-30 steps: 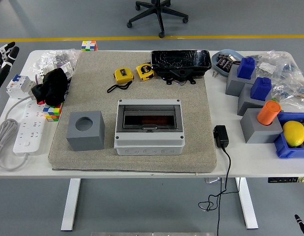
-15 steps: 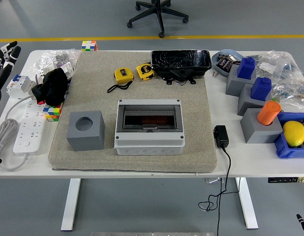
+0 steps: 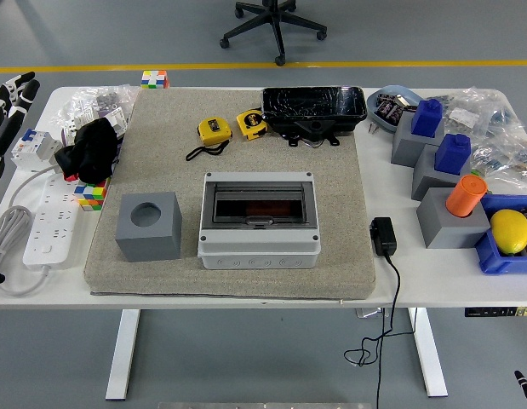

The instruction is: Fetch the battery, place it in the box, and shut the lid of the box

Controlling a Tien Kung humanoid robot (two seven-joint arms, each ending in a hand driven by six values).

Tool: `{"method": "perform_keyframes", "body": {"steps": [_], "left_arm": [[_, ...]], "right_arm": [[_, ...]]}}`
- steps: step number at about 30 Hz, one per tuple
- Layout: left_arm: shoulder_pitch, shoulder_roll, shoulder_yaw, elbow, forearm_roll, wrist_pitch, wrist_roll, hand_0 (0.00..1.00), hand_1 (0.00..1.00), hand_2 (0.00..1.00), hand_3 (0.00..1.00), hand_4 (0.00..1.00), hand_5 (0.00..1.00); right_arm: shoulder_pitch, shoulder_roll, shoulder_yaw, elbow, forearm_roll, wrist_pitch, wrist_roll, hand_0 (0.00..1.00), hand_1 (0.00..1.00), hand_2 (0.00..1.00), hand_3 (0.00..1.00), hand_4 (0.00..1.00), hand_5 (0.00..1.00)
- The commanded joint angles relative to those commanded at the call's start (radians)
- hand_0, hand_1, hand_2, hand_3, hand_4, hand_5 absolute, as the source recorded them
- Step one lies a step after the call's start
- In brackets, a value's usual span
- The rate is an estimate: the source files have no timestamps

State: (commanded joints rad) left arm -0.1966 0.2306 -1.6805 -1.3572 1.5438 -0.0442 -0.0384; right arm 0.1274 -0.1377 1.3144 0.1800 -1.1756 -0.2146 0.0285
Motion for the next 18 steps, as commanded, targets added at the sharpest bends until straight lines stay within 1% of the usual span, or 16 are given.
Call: {"method": "perform_keyframes", "body": {"steps": [7, 12, 18], "left_arm": [[-0.002, 0.002, 0.012, -0.004, -0.002, 0.0, -0.002, 0.946, 0.948, 0.895, 0.913, 0.998, 0.998], [-0.003, 0.003, 0.013, -0.004, -0.009, 0.011, -0.022, 0.944, 0.942, 0.888, 0.907, 0.998, 0.998], [-0.002, 0.001, 0.021, -0.002, -0.01, 0.01, -0.023, 0.944, 0.94, 0.887, 0.902, 0.998, 0.998]], "right_arm": [[0.002, 0.001, 0.002, 0.0, -0.003, 0.0, -0.001, 0.883, 0.885, 0.847, 0.878, 0.998, 0.998], [0.008, 0.003, -0.004, 0.0, -0.003, 0.0, -0.002, 0.883, 0.885, 0.846, 0.877, 0.998, 0.998], [0.018, 0.003, 0.004, 0.0, -0.012, -0.001, -0.003, 0.882, 0.885, 0.847, 0.878, 0.998, 0.998]]}}
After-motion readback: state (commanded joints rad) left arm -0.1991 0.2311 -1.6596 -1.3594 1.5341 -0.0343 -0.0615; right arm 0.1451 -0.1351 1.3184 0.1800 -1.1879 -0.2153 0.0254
